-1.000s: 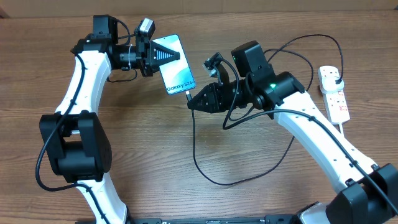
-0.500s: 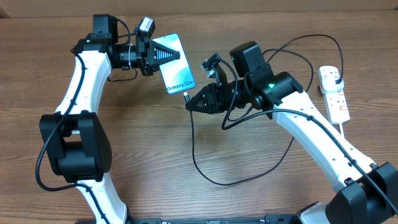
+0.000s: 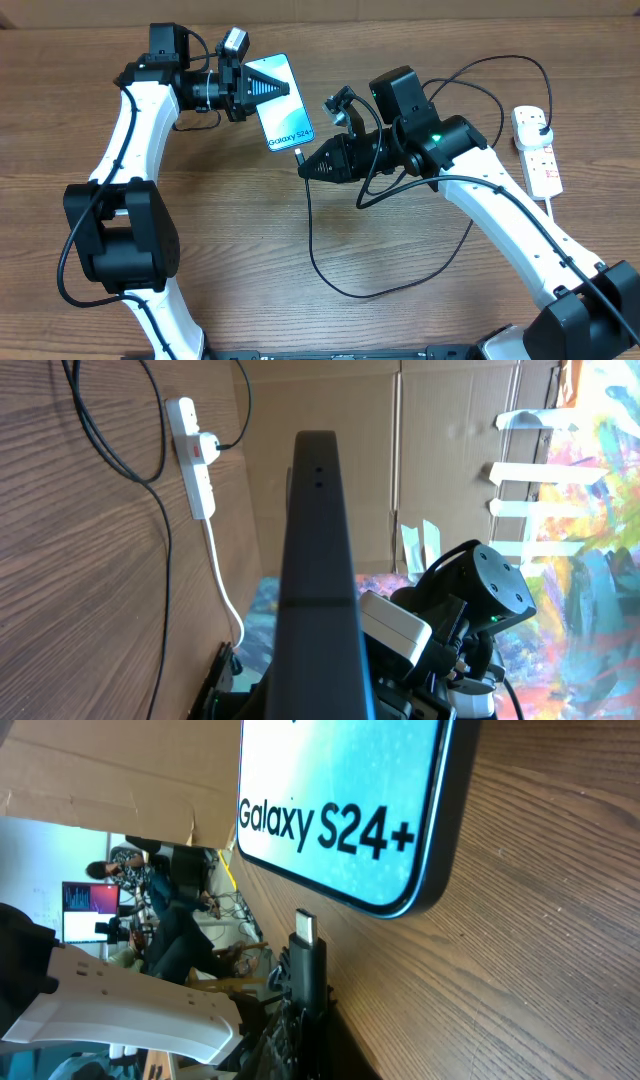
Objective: Plug charger to phone and switch on socket
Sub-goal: 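Align the plug with the phone's bottom port and push it in, then hold the plug in the port while the left gripper holds the phone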
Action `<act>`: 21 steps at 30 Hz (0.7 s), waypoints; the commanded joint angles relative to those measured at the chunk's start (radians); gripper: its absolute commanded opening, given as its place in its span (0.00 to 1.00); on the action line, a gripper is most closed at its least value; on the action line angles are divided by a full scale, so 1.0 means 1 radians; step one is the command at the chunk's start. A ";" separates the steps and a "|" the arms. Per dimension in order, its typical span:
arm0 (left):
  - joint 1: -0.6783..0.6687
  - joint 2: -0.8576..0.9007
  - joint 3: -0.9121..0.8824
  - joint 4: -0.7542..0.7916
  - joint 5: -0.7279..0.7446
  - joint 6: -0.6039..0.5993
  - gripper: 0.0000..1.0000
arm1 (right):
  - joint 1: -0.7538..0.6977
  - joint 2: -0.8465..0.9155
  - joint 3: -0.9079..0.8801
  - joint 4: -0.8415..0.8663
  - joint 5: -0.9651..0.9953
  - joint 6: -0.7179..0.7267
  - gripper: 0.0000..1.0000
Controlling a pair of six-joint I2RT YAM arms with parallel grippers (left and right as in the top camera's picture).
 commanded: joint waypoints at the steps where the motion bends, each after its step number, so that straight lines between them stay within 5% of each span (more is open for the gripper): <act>1: -0.014 -0.006 0.017 0.004 0.048 -0.003 0.04 | 0.005 0.003 0.005 0.007 -0.012 -0.003 0.04; 21: -0.032 -0.006 0.017 -0.003 0.049 -0.003 0.04 | 0.001 0.005 0.005 0.021 0.019 0.008 0.04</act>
